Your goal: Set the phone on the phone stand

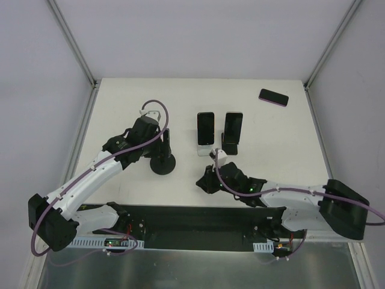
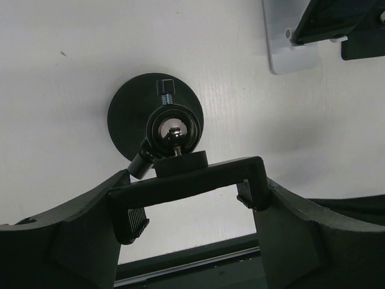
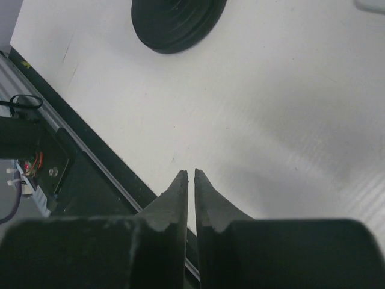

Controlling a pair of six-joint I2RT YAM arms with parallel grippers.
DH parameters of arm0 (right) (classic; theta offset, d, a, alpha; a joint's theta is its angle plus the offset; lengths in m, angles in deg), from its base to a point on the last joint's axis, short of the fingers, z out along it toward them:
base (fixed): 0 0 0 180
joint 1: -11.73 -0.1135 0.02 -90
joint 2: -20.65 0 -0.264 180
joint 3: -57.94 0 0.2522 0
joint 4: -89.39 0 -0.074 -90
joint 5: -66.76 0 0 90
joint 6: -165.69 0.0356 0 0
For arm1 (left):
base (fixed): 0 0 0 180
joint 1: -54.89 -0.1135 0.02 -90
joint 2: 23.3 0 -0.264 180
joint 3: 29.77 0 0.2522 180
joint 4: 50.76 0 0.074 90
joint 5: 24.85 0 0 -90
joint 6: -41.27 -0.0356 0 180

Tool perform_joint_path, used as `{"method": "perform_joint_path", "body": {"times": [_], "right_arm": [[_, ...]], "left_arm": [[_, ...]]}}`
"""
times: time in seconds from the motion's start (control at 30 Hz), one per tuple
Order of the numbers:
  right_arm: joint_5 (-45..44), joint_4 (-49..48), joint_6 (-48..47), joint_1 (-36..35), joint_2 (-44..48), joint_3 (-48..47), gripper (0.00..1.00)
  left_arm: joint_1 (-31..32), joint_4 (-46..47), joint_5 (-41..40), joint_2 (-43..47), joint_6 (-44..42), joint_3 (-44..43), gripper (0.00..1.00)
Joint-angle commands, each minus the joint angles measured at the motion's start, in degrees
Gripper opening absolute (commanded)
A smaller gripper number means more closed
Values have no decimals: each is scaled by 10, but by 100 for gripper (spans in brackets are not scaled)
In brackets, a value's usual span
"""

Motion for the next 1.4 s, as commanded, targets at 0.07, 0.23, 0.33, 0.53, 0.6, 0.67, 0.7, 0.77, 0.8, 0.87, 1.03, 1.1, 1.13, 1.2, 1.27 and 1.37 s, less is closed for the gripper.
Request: {"method": "perform_joint_path", "body": {"times": [0.07,0.23,0.33,0.53,0.6,0.67,0.7,0.77,0.8,0.87,1.03,1.1,1.13,1.2,1.27,1.37], "right_arm": [[-10,-185,47,-1,-147,-85,5],[6,-178,52,4,-174,-116,4],[-25,-128,51,14,-125,-94,9],[-130,153,6,65,74,-94,79],[-170,245,-34,96,155,-107,100],[-172,298,-65,141,218,-119,96],[-147,332,-76,208,233,-130,96],[-104,348,-96,294,252,-143,96],[-54,353,-110,379,250,-160,96],[-5,349,-116,498,213,-183,96],[128,306,-81,675,48,-300,96],[132,272,-66,719,-53,-336,96],[129,268,-45,729,-119,-382,96],[127,233,-25,750,-180,-421,96],[126,190,12,762,-265,-475,98],[102,174,39,765,-377,-574,90]], "left_arm": [[32,18,22,33,77,28,0],[31,37,46,61,88,43,0],[31,39,52,65,70,36,0],[31,37,52,83,61,35,98],[31,37,47,91,49,22,99],[31,34,47,96,25,8,99],[31,30,47,97,17,-7,99],[31,27,46,99,-6,-19,99],[31,28,44,101,-22,-28,99],[31,27,48,103,-39,-35,99],[32,32,103,80,-83,-70,99],[31,32,127,76,-99,-84,99],[31,33,130,76,-108,-87,99],[30,33,117,82,-124,-92,99],[30,36,99,95,-127,-91,99],[30,41,140,102,-122,-94,99]]}}
